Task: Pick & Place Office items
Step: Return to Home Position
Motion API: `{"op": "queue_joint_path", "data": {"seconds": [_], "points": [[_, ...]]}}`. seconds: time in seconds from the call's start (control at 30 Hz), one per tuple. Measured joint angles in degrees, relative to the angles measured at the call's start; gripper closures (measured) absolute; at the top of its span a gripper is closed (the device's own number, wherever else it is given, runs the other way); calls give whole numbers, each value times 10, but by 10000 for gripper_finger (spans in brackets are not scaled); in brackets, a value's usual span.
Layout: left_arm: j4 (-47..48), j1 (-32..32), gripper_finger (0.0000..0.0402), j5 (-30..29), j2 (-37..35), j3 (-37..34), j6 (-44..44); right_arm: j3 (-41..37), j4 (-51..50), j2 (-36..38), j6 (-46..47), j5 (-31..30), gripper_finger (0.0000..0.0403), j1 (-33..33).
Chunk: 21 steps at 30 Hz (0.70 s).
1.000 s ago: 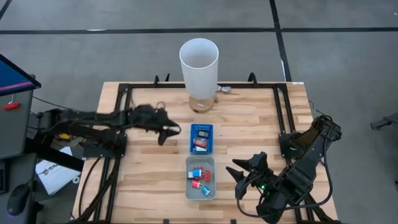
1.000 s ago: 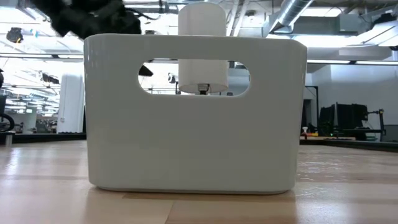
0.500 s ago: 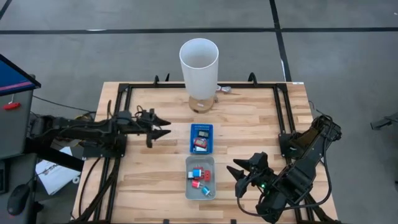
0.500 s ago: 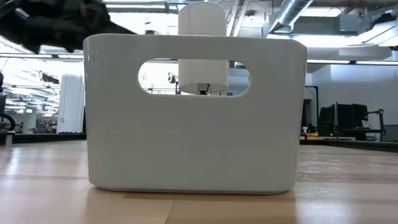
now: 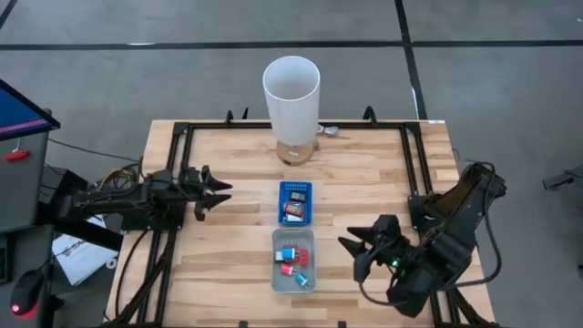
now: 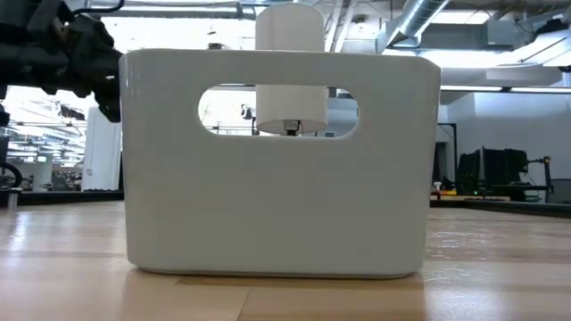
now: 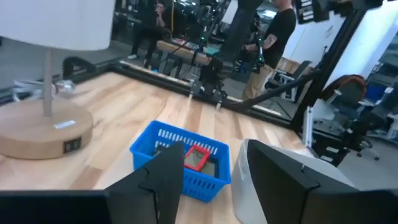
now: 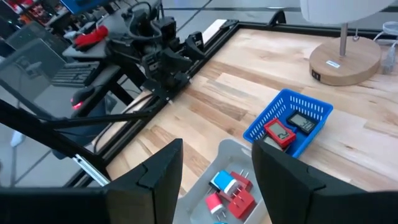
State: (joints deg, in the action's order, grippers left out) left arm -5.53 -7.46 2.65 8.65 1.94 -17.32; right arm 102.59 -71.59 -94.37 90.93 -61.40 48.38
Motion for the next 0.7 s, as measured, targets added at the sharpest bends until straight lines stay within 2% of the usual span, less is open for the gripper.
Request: {"op": "queue_joint_path", "data": {"seconds": [0.17,0.2,0.37,0.47,0.63,0.7], "points": [[78,0,234,-19,-70,0,38,0,0,28,-22,0,218,0],[69,0,234,-25,-77,-4,44,0,0,33,-29,-1,218,0],[43,1,231,-28,-66,-14,60,0,-1,50,-68,-1,218,-12],[41,1,231,-28,-48,-14,16,0,-1,53,-93,0,218,-21],[20,1,231,-26,-17,-15,-9,0,4,52,-151,74,218,-44],[14,1,231,-26,-6,-15,-9,-9,37,48,-198,105,218,-60]]}}
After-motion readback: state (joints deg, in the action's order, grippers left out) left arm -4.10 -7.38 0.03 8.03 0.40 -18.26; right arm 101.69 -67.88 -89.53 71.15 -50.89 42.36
